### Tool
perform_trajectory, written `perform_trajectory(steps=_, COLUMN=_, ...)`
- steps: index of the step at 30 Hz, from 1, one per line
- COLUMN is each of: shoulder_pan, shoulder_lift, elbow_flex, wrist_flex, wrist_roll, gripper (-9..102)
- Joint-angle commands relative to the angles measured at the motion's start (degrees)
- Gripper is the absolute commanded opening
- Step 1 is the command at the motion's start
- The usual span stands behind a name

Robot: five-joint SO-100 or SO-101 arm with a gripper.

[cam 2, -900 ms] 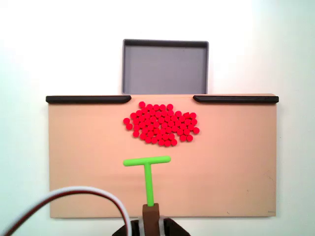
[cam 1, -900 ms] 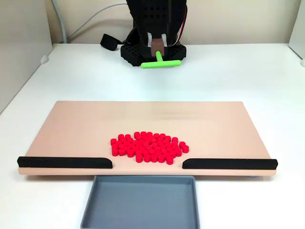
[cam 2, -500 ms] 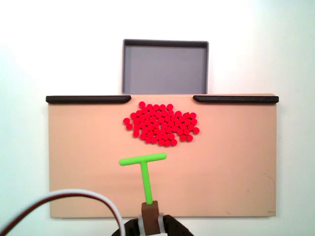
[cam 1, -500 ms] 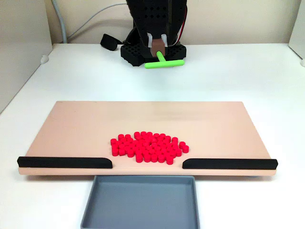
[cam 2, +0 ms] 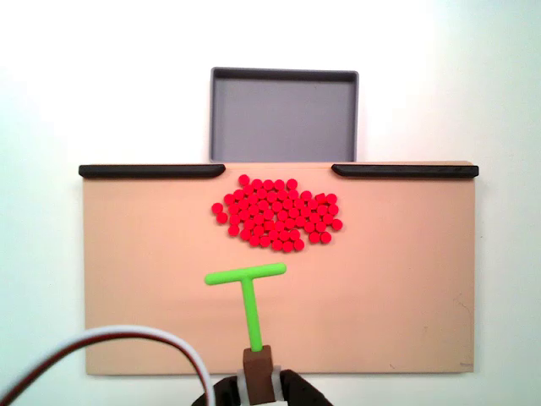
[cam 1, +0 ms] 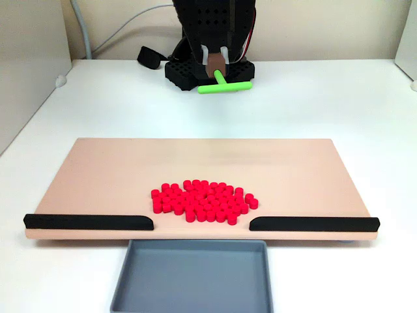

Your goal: Gather the right side granules

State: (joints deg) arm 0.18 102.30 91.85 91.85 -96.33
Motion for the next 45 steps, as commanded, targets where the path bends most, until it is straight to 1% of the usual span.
perform_trajectory(steps=1, shoulder_pan=-0.53, shoulder_lift=2.11, elbow_flex=-1.23, wrist_flex=-0.35, wrist_roll=0.35, gripper=0)
perform_trajectory(steps=15, shoulder_pan=-0.35, shoulder_lift=3.08, elbow_flex=-1.23, wrist_flex=-0.35, wrist_roll=0.62, gripper=0)
perform_trajectory(steps=19, shoulder_pan=-0.35, shoulder_lift=3.16, elbow_flex=-1.14, wrist_flex=-0.35, wrist_roll=-0.79, gripper=0)
perform_trajectory(steps=21, shoulder_pan=0.18, shoulder_lift=2.81, elbow_flex=-1.14, wrist_flex=-0.35, wrist_roll=-2.64, gripper=0)
perform_trajectory(steps=26, shoulder_pan=3.60, shoulder_lift=-0.35, elbow_flex=-1.23, wrist_flex=-0.35, wrist_roll=-11.16, gripper=0)
perform_trajectory(steps=29, shoulder_pan=4.22, shoulder_lift=-0.88, elbow_flex=-1.23, wrist_flex=-0.35, wrist_roll=-13.71, gripper=0)
perform_trajectory(steps=33, shoulder_pan=4.75, shoulder_lift=-1.23, elbow_flex=-1.23, wrist_flex=-0.35, wrist_roll=-23.91, gripper=0)
perform_trajectory(steps=39, shoulder_pan=7.29, shoulder_lift=-2.20, elbow_flex=-0.35, wrist_flex=-0.35, wrist_roll=-47.90, gripper=0)
perform_trajectory(steps=45, shoulder_pan=13.62, shoulder_lift=-4.92, elbow_flex=-0.79, wrist_flex=-0.35, wrist_roll=-73.30, gripper=0)
